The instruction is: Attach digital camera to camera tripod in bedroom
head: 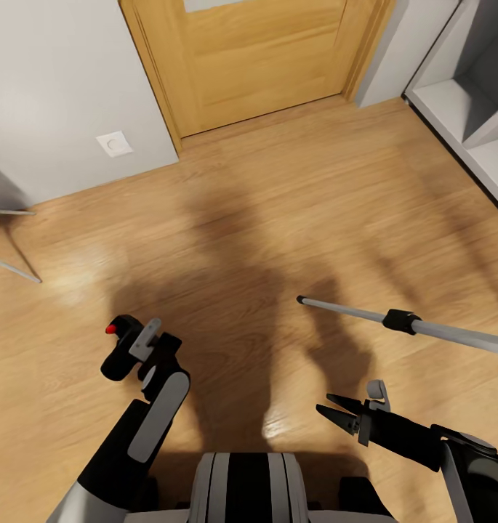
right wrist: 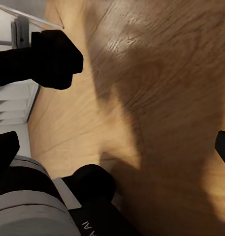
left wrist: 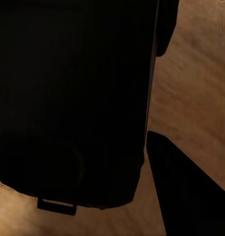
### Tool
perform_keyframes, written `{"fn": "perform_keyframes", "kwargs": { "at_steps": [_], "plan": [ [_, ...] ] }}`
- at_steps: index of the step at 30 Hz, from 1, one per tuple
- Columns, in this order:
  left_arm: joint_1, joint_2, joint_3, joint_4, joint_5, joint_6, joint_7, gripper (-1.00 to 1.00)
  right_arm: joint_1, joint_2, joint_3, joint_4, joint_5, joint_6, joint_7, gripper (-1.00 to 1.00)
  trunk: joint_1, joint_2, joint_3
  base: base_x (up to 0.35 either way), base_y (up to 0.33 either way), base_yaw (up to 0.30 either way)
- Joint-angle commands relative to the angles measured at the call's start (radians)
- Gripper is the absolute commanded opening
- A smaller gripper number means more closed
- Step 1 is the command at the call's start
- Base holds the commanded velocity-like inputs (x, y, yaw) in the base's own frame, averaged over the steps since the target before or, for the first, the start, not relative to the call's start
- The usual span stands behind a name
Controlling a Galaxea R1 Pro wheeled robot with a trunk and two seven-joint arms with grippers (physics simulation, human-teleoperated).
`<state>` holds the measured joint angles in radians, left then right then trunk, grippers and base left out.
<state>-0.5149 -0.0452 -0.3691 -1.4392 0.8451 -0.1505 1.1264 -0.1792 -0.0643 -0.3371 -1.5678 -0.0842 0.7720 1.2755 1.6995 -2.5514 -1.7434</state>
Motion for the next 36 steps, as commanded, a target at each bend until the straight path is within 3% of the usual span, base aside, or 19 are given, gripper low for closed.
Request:
{"fn": "perform_keyframes", "kwargs": {
  "at_steps": [1,6,11,12,14,15,17,18,19,20,23,24,27,36],
  "plan": [
    [0.000,0.003,-0.002,-0.001,0.007,-0.007,-0.004,-1.00,0.000,0.000,0.000,0.000,-0.003,0.007,0.002,1.00,-0.001,0.000,0.004,0.000,0.000,0.000],
    [0.000,0.023,-0.024,-0.011,0.012,0.043,-0.055,-1.00,0.000,-0.001,-0.001,0.000,-0.003,0.006,0.003,1.00,-0.003,0.001,0.023,0.000,0.000,0.000],
    [0.001,0.083,-0.040,-0.049,0.035,0.119,-0.143,-1.00,0.000,-0.004,-0.010,0.000,-0.006,0.007,0.008,1.00,-0.005,0.002,0.042,0.000,0.000,0.000],
    [0.001,0.109,-0.042,-0.059,0.061,0.138,-0.169,-1.00,0.000,-0.004,-0.011,-0.001,-0.006,0.007,0.010,1.00,-0.005,0.003,0.046,0.000,0.000,0.000],
    [0.001,0.135,-0.044,-0.066,0.098,0.157,-0.202,-1.00,0.000,-0.004,-0.009,-0.001,-0.007,0.007,0.011,1.00,-0.006,0.003,0.054,0.000,0.000,0.000],
    [0.001,0.161,-0.045,-0.071,0.148,0.178,-0.246,-1.00,0.000,-0.003,-0.006,-0.001,-0.007,0.007,0.012,1.00,-0.007,0.003,0.058,0.000,0.000,0.000],
    [0.001,0.186,-0.045,-0.074,0.205,0.206,-0.300,-1.00,0.000,-0.003,-0.005,-0.001,-0.008,0.007,0.012,1.00,-0.008,0.004,0.065,0.000,0.000,0.000],
    [0.001,0.212,-0.046,-0.075,0.268,0.240,-0.362,-1.00,0.000,-0.002,-0.004,-0.001,-0.008,0.007,0.012,1.00,-0.008,0.004,0.069,0.000,0.000,0.000],
    [0.001,0.226,-0.046,-0.075,0.299,0.260,-0.394,-1.00,0.000,-0.002,-0.004,-0.001,-0.008,0.008,0.012,1.00,-0.009,0.004,0.073,0.000,0.000,0.000],
    [0.001,0.256,-0.046,-0.075,0.360,0.300,-0.460,-1.00,0.000,-0.002,-0.004,-0.001,-0.008,0.008,0.012,1.00,-0.009,0.005,0.077,0.000,0.000,0.000],
    [0.001,0.303,-0.047,-0.073,0.441,0.348,-0.561,-1.00,0.000,-0.002,-0.004,-0.001,-0.007,0.009,0.012,1.00,-0.010,0.005,0.089,0.000,0.000,0.000],
    [0.001,0.332,-0.048,-0.070,0.484,0.368,-0.625,-1.00,0.000,-0.002,-0.003,-0.001,-0.007,0.009,0.011,1.00,-0.011,0.005,0.092,0.000,0.000,0.000],
    [0.006,0.384,-0.048,-0.064,0.556,0.394,-0.759,-1.00,0.000,-0.001,0.000,0.000,-0.005,0.008,0.007,1.00,-0.012,0.006,0.104,0.000,0.000,0.000],
    [0.009,0.402,-0.049,-0.061,0.580,0.409,-0.816,-1.00,0.000,0.000,0.001,0.001,-0.001,0.006,-0.014,1.00,-0.016,0.008,0.139,0.000,0.000,0.000]
  ]
}}
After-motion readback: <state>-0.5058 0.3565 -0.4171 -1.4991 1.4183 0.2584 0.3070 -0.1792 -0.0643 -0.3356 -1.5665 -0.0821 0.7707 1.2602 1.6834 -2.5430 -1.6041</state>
